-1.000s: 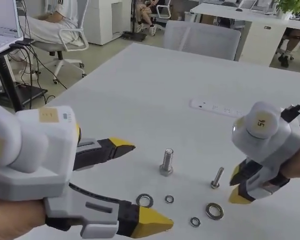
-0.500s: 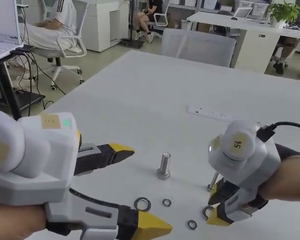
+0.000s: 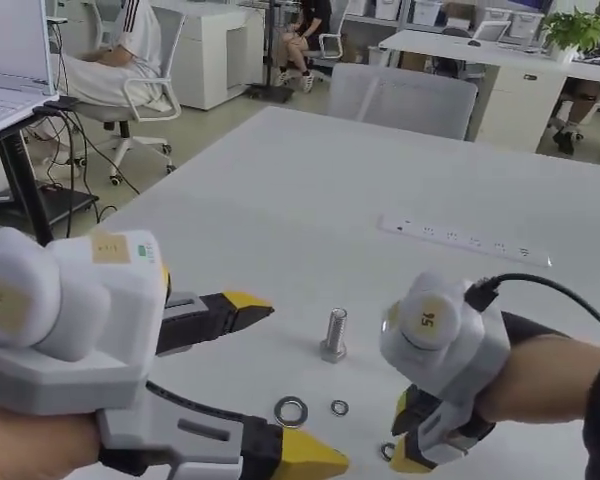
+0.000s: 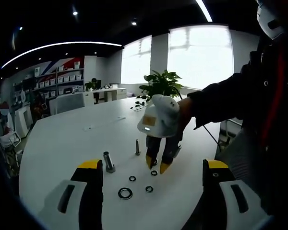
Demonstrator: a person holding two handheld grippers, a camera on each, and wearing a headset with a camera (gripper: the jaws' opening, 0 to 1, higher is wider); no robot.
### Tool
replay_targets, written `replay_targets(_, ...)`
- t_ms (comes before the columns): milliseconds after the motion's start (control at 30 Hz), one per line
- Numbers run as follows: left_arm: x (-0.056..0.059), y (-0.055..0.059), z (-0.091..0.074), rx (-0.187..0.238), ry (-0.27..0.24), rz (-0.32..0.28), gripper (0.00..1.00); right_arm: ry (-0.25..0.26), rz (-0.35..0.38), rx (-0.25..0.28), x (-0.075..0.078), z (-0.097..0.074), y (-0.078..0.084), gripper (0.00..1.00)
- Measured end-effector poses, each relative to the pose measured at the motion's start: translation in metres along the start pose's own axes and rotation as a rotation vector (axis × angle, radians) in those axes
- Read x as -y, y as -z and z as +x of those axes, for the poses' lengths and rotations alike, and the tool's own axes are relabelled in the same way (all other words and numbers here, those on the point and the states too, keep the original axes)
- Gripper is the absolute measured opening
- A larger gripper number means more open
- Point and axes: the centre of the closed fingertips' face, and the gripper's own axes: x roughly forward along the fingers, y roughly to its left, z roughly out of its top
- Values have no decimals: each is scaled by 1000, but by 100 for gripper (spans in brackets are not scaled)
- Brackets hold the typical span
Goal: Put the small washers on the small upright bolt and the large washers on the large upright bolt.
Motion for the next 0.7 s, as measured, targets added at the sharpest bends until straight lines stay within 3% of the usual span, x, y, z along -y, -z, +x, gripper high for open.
replay_targets(700,-2,1,0,4,0,-8,85,24,-34,-32,3,7,1,18)
